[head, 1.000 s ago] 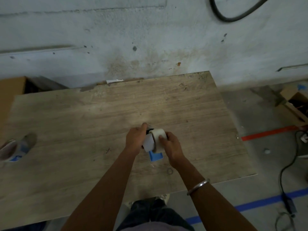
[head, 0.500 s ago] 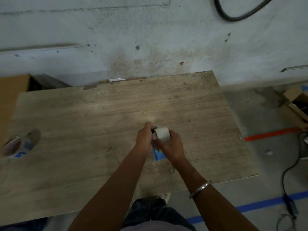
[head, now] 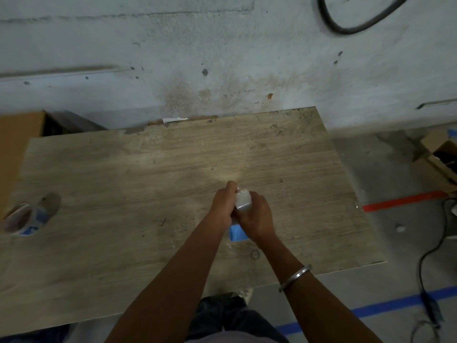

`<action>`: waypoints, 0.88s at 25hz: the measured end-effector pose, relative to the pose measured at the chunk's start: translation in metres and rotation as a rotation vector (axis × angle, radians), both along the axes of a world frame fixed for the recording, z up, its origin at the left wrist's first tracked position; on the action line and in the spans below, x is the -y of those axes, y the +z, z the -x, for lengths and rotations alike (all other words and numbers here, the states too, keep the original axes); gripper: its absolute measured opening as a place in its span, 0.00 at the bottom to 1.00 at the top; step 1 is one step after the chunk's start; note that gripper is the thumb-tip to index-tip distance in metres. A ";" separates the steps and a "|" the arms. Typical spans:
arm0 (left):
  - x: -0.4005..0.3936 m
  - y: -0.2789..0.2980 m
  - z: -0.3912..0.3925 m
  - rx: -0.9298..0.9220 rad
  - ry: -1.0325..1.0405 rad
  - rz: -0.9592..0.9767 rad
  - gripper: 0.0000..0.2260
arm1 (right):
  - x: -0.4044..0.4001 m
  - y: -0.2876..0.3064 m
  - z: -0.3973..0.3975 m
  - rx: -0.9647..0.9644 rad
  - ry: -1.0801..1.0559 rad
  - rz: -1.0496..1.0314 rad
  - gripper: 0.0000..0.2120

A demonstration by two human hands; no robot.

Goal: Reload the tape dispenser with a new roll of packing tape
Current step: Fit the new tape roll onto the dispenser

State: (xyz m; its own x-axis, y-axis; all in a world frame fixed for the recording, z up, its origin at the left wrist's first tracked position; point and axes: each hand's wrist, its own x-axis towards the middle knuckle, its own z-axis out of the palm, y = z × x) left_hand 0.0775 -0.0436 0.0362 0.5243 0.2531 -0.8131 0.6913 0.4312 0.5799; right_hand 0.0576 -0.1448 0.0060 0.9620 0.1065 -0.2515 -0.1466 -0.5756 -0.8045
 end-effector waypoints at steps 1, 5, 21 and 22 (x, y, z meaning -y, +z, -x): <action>0.000 0.000 -0.002 -0.006 -0.007 0.014 0.11 | 0.000 -0.002 -0.002 0.000 0.039 0.037 0.28; 0.005 -0.006 -0.002 -0.009 0.039 -0.002 0.12 | 0.002 -0.007 0.002 -0.110 0.010 -0.087 0.27; -0.051 -0.016 0.008 0.203 -0.356 -0.469 0.09 | 0.000 -0.003 0.006 0.221 0.161 0.207 0.32; -0.056 -0.016 0.006 0.225 -0.388 -0.445 0.08 | 0.003 -0.003 0.005 0.244 0.171 0.233 0.29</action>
State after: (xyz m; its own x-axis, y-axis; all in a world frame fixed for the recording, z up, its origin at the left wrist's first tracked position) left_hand 0.0718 0.0120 0.0203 0.7917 0.2985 -0.5329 0.5891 -0.1425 0.7954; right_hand 0.0526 -0.1480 0.0030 0.9698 0.2381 -0.0537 0.1474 -0.7468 -0.6485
